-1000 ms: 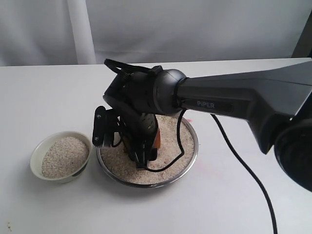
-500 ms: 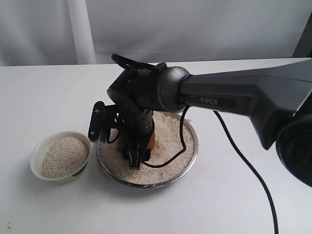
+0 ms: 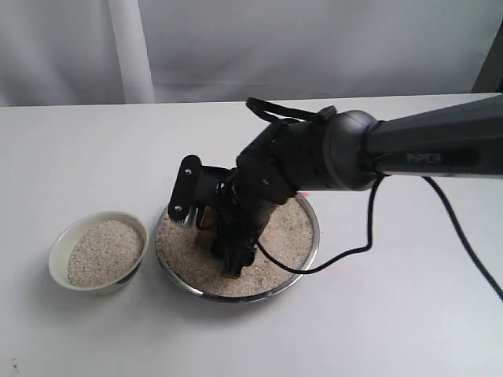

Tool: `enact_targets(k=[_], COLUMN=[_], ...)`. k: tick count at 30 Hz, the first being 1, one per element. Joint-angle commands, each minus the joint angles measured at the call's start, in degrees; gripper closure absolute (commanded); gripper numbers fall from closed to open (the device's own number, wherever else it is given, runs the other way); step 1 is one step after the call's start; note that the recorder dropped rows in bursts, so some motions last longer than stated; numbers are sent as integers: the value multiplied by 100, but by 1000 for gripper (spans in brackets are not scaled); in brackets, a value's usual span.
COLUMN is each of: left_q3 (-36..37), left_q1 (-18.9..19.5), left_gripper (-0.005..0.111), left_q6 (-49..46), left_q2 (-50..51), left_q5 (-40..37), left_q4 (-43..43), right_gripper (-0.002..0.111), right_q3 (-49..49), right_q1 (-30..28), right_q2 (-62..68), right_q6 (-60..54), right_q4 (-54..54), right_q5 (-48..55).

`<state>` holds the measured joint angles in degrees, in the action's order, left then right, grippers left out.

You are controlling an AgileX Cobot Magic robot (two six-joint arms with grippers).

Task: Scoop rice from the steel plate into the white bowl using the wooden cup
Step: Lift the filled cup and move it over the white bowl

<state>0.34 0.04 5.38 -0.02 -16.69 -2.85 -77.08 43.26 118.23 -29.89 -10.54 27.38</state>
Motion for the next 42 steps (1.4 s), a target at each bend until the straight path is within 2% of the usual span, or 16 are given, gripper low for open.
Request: enact_targets(k=[1,7,14,23,27,28,31,32,42], left_q3=[-34,-34,-34,-34,-34,-34,-34,-34,-34], left_q1=[-30,-30,-30,-30,-30,-30,-30,-30,-30], left_gripper=[107,107,107,107,107,107,107,107,107], left_q6=[14,14,14,14,14,14,14,14,14], left_q2=[2,2,2,2,2,2,2,2,2], left_q5=[39,39,39,39,39,39,39,39,39], left_q4=[33,33,33,33,33,33,33,33,33], right_gripper=[105,105,105,105,105,105,105,105,105], right_q3=[708,1435,2007,2029,1992,1881,830,583,-1556], right_q1=[-266,-349,-338,-328,-305,-278,-14,91,1085], right_q2=[-358,-516,-526,-585,-884,-983,-1079,-1065,-375], right_q6=[34,144,1378,1366,1366,1340,1213,1149,1042], right_q4=[485,843,843,788,487,441,-162,-283,-1492], right_q5=[-1151,-2797,-5027,-5021,-4784,-4431,-2367,-1992,-145])
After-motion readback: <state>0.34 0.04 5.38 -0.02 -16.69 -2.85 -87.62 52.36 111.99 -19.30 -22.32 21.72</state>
